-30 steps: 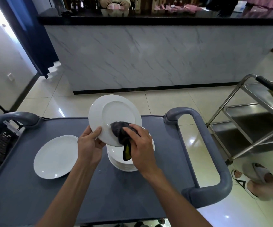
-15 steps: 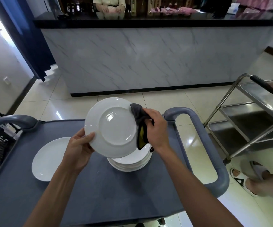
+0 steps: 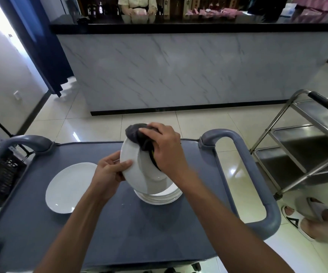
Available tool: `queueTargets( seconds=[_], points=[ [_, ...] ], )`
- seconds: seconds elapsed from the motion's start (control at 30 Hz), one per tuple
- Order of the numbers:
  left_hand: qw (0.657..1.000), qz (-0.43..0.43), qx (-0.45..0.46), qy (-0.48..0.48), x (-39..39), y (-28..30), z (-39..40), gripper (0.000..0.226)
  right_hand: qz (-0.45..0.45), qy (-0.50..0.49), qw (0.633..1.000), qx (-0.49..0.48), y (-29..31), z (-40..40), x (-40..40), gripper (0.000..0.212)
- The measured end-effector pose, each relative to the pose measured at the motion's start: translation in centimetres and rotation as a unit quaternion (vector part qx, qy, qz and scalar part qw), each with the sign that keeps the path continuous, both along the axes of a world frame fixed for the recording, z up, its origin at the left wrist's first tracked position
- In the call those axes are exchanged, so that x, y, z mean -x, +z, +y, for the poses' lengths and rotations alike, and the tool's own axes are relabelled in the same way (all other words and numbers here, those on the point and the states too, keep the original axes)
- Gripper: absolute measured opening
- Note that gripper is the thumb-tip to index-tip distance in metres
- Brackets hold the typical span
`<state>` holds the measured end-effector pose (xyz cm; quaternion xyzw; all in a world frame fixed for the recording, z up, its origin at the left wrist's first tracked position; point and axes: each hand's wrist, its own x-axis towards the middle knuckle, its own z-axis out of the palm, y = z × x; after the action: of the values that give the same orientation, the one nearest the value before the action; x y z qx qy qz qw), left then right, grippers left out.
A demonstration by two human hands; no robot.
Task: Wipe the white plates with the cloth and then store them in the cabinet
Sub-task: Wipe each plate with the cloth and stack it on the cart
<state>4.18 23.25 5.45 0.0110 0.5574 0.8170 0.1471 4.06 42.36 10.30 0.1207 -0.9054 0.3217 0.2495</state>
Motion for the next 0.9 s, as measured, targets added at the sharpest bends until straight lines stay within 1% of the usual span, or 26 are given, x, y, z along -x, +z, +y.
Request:
queueTargets(
  seconds=[0.13,0.33,0.5,0.63,0.73,0.8,0.9],
  points=[
    [1.0,-0.011,0.006,0.018,-0.2,0.0,0.3,0.038,-0.009,0.042,0.998,-0.034,-0.9,-1.7,-1.0,0.045],
    [1.0,-0.017,0.011,0.022,-0.3,0.0,0.2,0.044,-0.024,0.023,0.999,-0.027,-0.9,-1.4,0.3,0.045],
    [1.0,-0.01,0.001,0.026,-0.4,-0.2,-0.7,0.044,-0.073,-0.031,0.995,0.064,-0.1,0.5,2.6,0.045],
    [0.999,-0.018,-0.023,0.043,-0.6,-0.2,-1.4,0.041,-0.143,-0.036,0.977,0.157,-0.1,3.1,3.3,0.043],
    [0.996,-0.025,-0.044,0.068,-0.6,-0.2,-1.5,0.039,-0.178,-0.043,0.964,0.191,-0.5,4.8,2.7,0.043],
    [0.992,-0.036,-0.073,0.098,-0.4,0.0,-1.3,0.035,-0.185,-0.04,0.958,0.217,-0.8,5.4,2.0,0.046],
    [0.985,-0.046,-0.108,0.13,-0.1,0.5,-0.6,0.027,-0.167,-0.048,0.95,0.259,-1.6,5.4,0.9,0.047]
  ],
)
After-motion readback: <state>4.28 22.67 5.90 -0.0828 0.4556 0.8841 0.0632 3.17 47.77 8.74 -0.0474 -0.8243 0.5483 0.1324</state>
